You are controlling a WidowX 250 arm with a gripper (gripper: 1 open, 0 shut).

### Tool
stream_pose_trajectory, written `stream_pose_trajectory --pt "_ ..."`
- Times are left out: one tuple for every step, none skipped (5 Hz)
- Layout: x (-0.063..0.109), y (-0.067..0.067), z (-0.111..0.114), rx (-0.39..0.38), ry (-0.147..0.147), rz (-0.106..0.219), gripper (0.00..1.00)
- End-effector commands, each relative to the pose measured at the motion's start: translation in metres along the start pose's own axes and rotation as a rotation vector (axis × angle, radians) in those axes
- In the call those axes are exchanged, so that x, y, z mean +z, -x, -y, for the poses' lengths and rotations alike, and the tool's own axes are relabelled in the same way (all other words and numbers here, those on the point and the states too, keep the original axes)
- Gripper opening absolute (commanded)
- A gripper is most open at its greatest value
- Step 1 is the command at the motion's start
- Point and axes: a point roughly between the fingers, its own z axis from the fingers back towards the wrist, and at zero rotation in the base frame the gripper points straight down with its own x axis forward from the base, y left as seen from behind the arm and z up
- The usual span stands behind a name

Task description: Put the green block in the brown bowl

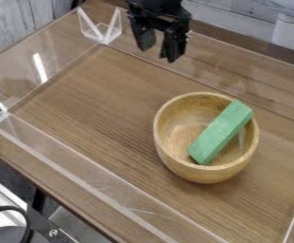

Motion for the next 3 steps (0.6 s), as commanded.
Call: stream_pose_trajectory --pt "0.016 -0.008 -0.001 -0.017 -0.02 0.06 1.0" --pt "0.011 -0.007 0.005 -0.04 -0.009 0.047 1.0" --pt "0.004 -0.011 0.003 -0.045 -0.003 0.038 1.0"
